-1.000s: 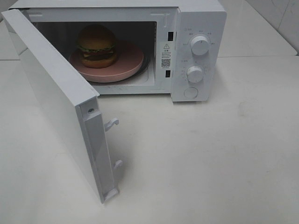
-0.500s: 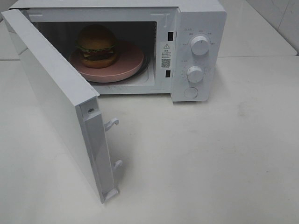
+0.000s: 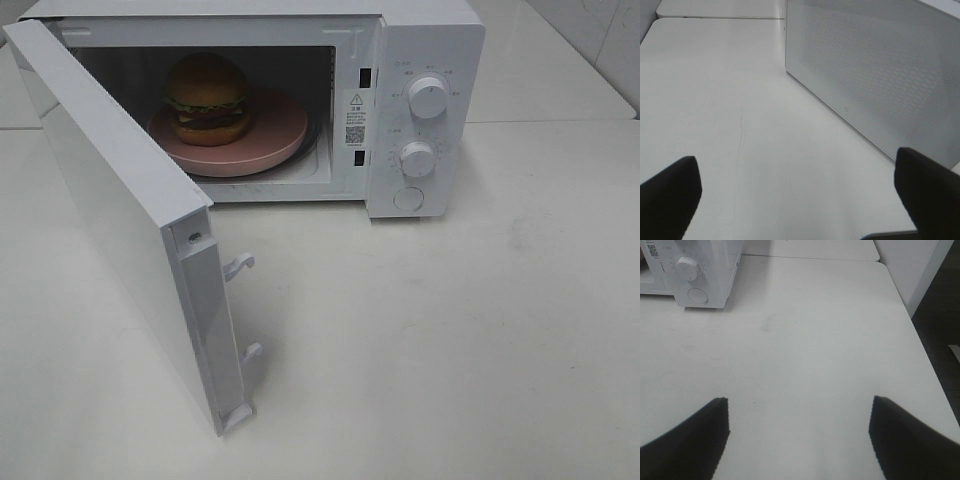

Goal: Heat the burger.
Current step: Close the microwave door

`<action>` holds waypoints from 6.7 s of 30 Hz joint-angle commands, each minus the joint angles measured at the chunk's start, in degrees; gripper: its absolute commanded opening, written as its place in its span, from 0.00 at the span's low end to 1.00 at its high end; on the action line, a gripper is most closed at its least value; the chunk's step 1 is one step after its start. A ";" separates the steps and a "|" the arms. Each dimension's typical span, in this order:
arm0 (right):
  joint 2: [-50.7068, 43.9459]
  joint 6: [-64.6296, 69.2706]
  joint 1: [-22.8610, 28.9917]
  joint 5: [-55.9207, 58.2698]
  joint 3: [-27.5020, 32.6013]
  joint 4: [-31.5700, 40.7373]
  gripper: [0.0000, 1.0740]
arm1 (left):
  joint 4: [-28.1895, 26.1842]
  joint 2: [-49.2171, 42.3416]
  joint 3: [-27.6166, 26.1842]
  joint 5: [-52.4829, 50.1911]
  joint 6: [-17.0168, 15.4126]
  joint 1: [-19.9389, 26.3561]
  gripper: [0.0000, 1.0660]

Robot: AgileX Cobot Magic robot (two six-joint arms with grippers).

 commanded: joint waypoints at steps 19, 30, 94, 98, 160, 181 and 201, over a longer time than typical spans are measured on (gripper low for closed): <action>-1.89 -0.40 -0.34 -0.46 0.11 -0.34 0.70 | -0.06 -0.52 0.00 -0.74 -0.29 0.11 0.92; -1.89 -0.40 -0.34 -0.46 0.11 -0.34 0.70 | -0.06 -0.52 0.00 -0.74 -0.29 0.11 0.92; -1.89 -0.40 -0.34 -0.46 0.11 -0.34 0.70 | -3.32 38.90 12.09 -67.49 3.61 0.11 0.00; -1.89 -0.40 -0.34 -0.46 0.11 -0.34 0.70 | -1.49 43.54 13.12 -73.97 3.55 0.11 0.00; -1.89 -0.29 -0.34 -0.46 0.11 -0.34 0.70 | 5.39 94.08 9.51 -120.21 -9.68 -32.95 0.00; -1.89 -0.17 -0.34 -0.46 0.11 -0.34 0.70 | -7.73 102.73 -5.21 -114.94 -3.84 -43.32 0.00; -1.89 -0.17 -0.34 -0.46 0.11 -0.34 0.70 | -14.04 111.10 -22.69 -109.21 1.09 -43.72 0.00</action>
